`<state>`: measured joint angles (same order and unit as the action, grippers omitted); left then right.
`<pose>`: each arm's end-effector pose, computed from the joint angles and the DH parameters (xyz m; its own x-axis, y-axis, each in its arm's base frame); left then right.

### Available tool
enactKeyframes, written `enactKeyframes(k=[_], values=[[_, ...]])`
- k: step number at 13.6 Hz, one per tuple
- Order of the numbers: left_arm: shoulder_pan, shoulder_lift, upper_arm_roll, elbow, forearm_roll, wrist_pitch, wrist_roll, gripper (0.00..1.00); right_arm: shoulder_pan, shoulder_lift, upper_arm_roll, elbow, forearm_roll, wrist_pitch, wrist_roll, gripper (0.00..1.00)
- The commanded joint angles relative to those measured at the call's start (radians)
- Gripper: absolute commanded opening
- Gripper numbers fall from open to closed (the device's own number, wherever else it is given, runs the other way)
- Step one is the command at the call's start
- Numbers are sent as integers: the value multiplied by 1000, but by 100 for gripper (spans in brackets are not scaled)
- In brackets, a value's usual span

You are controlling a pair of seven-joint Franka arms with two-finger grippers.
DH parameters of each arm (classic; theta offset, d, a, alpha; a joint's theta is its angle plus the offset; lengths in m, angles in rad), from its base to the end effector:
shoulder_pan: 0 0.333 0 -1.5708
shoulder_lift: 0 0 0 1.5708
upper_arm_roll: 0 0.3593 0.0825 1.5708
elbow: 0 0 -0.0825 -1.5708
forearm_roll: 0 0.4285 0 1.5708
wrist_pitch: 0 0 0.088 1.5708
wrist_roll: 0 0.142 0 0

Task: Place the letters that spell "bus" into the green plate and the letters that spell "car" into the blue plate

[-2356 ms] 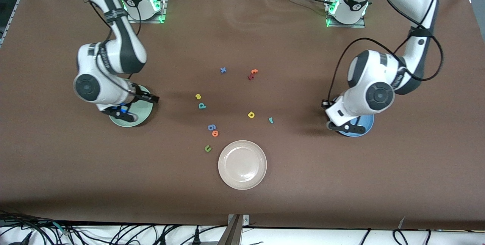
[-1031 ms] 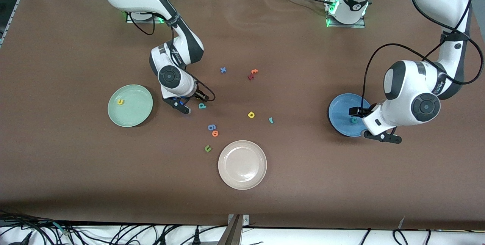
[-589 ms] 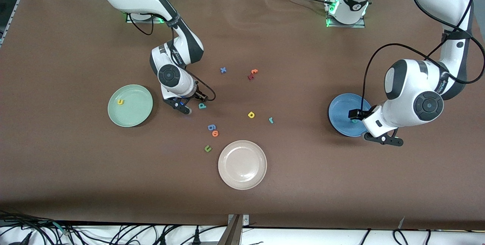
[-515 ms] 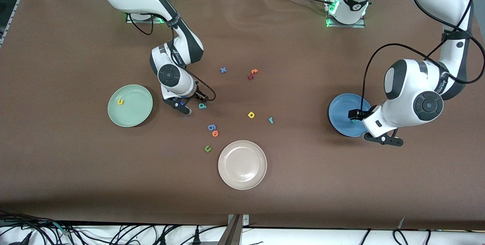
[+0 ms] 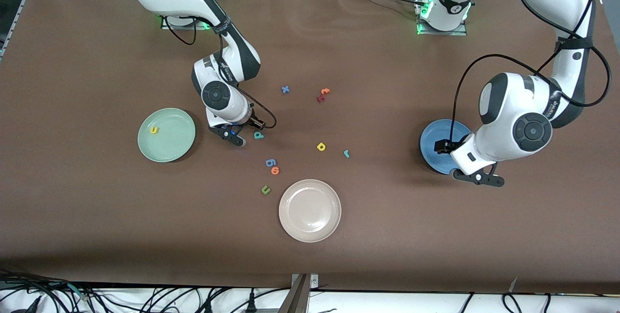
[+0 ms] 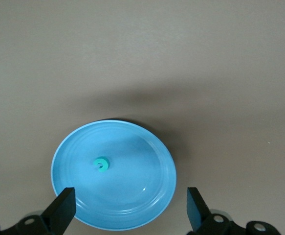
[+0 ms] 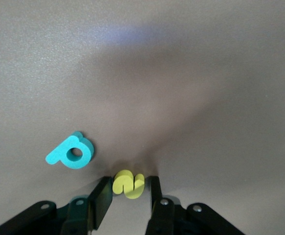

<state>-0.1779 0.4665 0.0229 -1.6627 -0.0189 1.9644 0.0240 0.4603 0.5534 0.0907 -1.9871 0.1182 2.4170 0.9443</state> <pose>0.6970 -0.1122 0.3053 0.9718 -0.1695 -0.1637 -0.1703 -0.9853 0.0097 0.5431 0.3384 0.1385 0.8649 -0.4730 -0.1677 -0.4740 -0.8798 0.0371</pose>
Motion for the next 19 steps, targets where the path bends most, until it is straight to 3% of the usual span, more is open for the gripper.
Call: enactKeyframes(k=[1,2,5,11,15,19], values=[[-11,11,2,21,-13,-6,-12,100,3,5,-6,-13,-6,8,-15,38],[-14,21,2,26,-41,-4,-13,100,3,3,-8,-13,-6,7,-15,38],[-72,66,0,61,-50,19,-30,100,3,-1,-8,-13,-6,4,-10,21],[-184,213,-3,214,-76,42,-213,100,1,-64,-40,7,-5,-99,-22,19],[-271,294,-3,261,-107,140,-349,100,1,-150,-127,53,-5,-301,-128,19],[-342,346,-3,262,-110,221,-522,100,1,-204,-285,57,-5,-387,-388,19]])
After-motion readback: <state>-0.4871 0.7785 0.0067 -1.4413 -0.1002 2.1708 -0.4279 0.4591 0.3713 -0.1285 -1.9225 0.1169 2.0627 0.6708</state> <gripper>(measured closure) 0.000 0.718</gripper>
